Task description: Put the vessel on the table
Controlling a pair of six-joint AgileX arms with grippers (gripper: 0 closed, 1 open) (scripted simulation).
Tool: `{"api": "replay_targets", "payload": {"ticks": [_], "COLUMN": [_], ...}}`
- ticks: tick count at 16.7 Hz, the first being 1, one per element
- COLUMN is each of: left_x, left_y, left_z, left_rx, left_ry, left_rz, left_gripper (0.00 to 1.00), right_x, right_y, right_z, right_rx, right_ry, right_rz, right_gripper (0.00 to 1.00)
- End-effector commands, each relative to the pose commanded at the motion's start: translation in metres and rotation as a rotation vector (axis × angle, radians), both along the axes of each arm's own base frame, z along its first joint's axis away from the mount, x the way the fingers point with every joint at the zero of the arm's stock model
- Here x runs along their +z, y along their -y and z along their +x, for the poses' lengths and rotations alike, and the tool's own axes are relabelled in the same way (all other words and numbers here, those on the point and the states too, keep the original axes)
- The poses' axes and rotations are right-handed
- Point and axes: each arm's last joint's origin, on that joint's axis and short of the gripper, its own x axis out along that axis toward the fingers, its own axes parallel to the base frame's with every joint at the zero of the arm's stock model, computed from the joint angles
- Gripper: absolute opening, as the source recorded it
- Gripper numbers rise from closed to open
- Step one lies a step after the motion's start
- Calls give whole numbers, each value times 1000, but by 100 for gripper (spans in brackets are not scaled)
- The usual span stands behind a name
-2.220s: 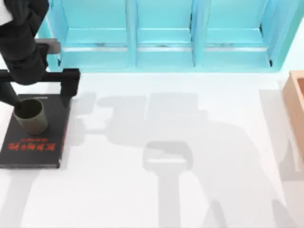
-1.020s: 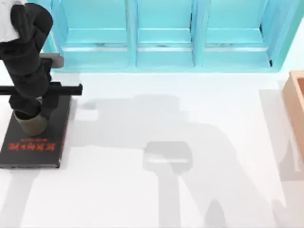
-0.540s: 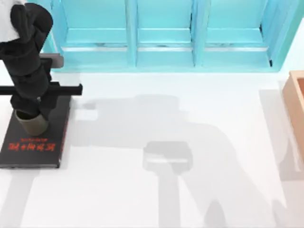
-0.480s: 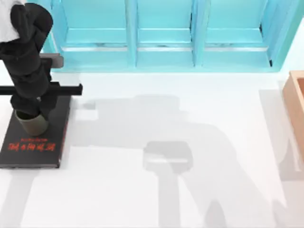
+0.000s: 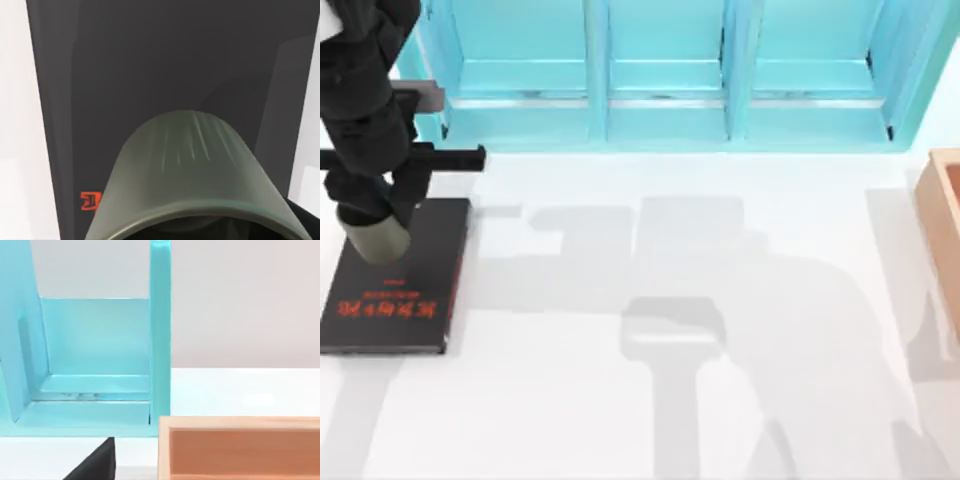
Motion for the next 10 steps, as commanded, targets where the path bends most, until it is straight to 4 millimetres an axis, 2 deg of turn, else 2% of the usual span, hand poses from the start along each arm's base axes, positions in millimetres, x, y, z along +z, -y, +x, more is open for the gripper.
{"api": "replay_targets", "payload": {"ticks": [2, 6, 8, 10], "left_x": [7, 4, 5, 9], "left_y": [0, 1, 15, 45], "left_z": [0, 1, 3, 7], "left_rx": [0, 0, 1, 4], "left_ry": [11, 5, -7, -13], "left_rz": [-2, 0, 3, 7], "left_gripper": [0, 0, 0, 0], "right_x": [0, 0, 0, 0], "right_y": [0, 0, 0, 0], "right_z": [0, 0, 0, 0], "right_rx": [0, 0, 0, 0], "right_ry": [0, 0, 0, 0], "right_rz": [0, 0, 0, 0], "right_gripper": [100, 100, 100, 100]}}
